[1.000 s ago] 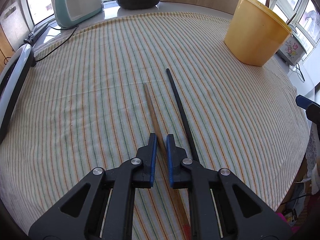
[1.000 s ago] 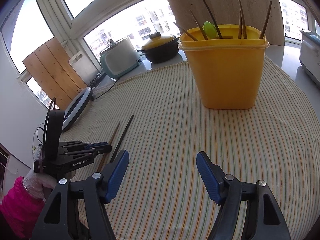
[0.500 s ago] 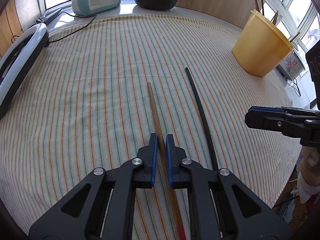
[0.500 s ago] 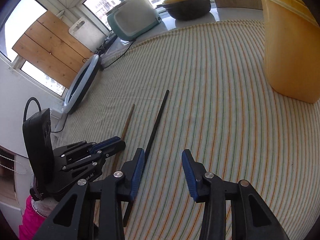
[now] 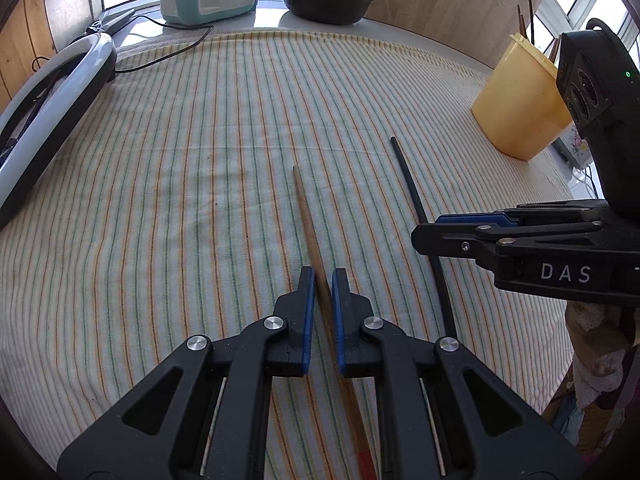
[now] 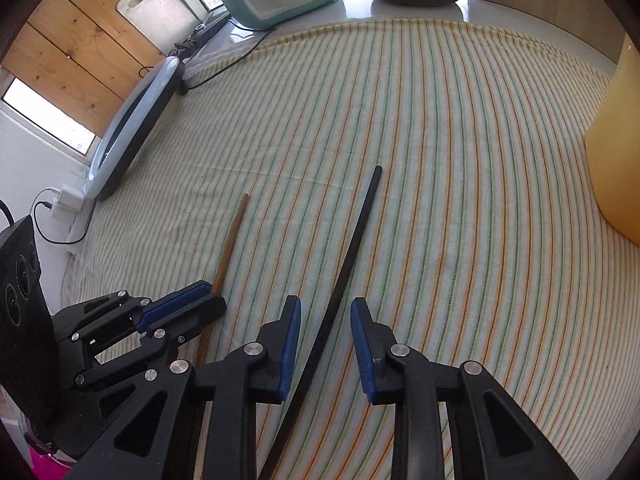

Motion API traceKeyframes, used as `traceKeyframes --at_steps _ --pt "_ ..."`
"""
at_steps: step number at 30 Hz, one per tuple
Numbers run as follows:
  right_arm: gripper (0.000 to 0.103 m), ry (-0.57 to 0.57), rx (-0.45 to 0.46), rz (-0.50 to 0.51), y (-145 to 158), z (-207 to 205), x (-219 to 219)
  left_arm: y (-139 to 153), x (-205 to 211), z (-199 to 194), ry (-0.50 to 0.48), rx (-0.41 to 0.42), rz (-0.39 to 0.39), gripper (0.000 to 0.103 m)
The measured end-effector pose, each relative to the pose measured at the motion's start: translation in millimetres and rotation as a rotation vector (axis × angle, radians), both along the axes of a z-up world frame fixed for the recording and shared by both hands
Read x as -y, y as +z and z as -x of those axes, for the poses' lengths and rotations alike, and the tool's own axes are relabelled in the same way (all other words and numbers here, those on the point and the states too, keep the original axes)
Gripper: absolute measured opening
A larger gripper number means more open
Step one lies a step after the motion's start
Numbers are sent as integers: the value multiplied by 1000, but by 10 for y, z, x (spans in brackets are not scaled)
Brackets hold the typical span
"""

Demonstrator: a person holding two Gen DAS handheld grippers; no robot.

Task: Organize utensils
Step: 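Grasp a wooden chopstick with the left tool while the right tool grasps a black chopstick, then lift both held chopsticks and carry them over the yellow container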

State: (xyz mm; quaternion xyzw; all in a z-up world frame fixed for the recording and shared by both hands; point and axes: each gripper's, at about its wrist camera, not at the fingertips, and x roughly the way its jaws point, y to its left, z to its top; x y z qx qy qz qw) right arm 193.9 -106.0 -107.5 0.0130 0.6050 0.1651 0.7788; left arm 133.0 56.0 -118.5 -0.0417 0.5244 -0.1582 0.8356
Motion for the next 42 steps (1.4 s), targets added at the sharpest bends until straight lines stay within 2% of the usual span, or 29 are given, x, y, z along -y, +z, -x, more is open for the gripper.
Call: traceKeyframes --at_steps 4,9,18,23,28,34,42 --pt "24 34 26 73 7 -14 -106 4 -20 2 4 -5 3 7" --pt "9 104 68 175 6 -5 -227 2 -14 -10 0 -10 0 7" --pt "6 195 99 230 28 29 -223 6 54 -86 -20 -40 -52 7" --pt "5 196 73 219 27 -16 -154 0 92 -126 -46 -33 -74 7" --pt "6 160 32 178 15 -82 -92 10 39 -141 -29 -33 -37 7" --pt "4 144 57 123 85 -13 -31 123 -19 -104 -2 -3 -8 6" --pt "3 115 155 8 449 153 172 357 -72 -37 45 79 43 5"
